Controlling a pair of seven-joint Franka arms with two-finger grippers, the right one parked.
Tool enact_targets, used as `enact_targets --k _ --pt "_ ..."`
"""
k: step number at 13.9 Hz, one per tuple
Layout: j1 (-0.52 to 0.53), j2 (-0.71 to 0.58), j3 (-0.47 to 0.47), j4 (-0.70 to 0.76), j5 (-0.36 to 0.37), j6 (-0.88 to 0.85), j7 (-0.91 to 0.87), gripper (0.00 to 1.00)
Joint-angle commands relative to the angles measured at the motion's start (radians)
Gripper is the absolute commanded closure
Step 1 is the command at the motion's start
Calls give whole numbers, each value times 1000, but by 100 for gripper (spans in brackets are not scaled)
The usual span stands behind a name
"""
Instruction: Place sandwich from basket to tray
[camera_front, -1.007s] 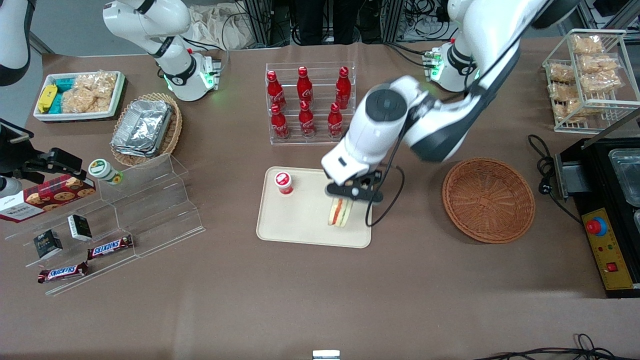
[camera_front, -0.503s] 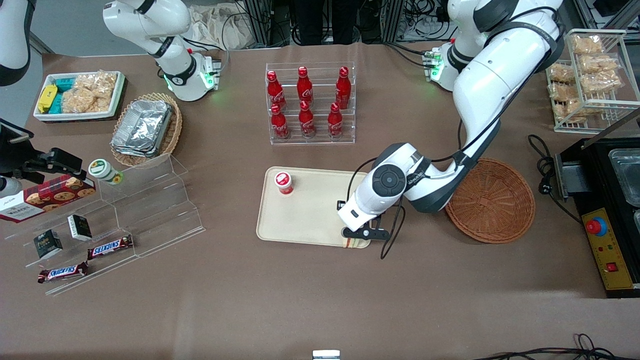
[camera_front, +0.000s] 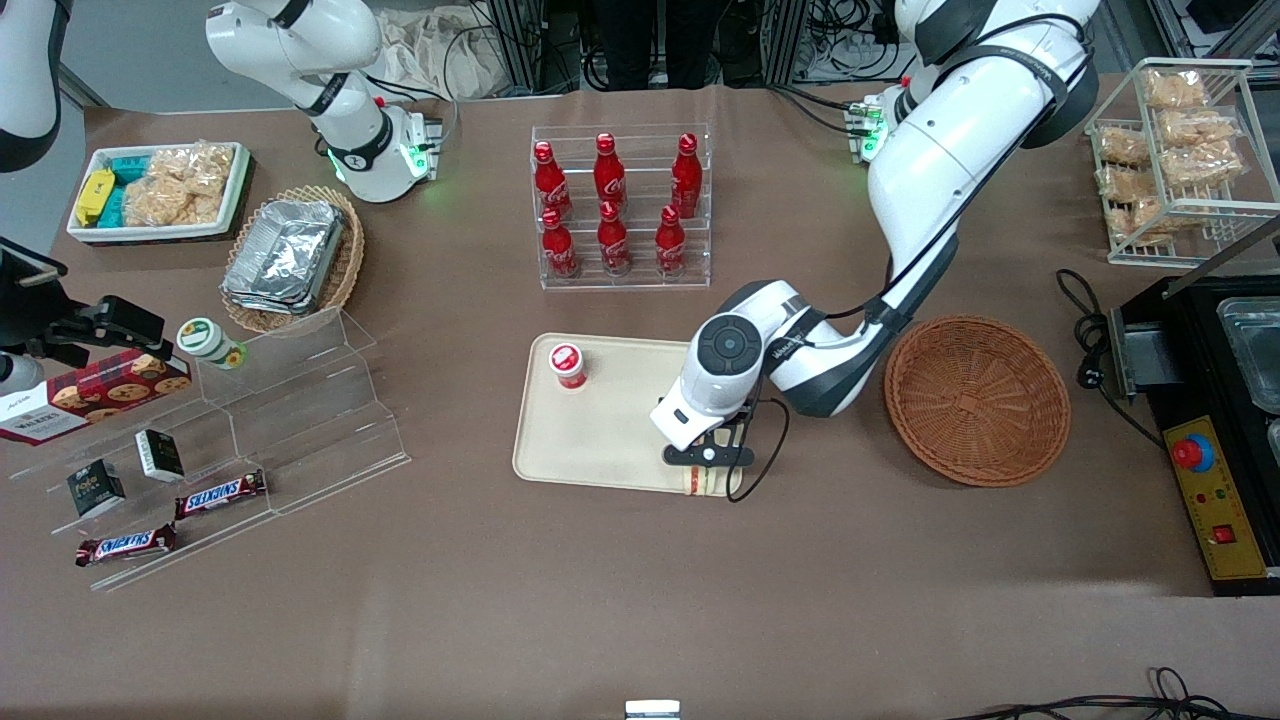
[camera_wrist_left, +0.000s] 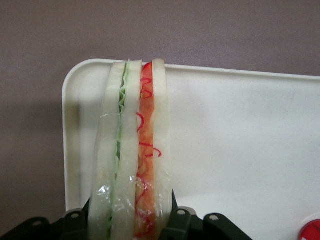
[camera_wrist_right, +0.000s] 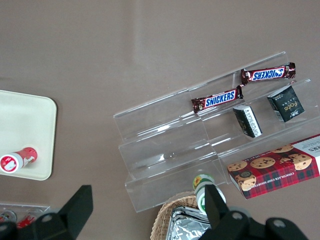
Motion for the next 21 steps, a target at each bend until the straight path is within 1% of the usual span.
enact_targets --k 1,5,6,7,8,11,15,16,19,21 --pt "-28 1 13 23 20 -7 -88 44" --pt "-57 -2 13 21 20 -19 -173 44" --pt "-59 -2 13 21 21 -19 -182 37" --pt "-57 -4 13 21 20 -19 -182 7" --pt "-54 -7 13 23 21 -21 -179 0" --pt "-50 -57 13 33 21 -92 -176 0" --pt "-48 -200 11 40 17 -214 -179 0" --pt "-45 -239 13 41 17 -259 -161 0" --pt "7 -356 8 49 0 -434 -76 0" --pt "44 -416 8 98 -40 -558 -18 0"
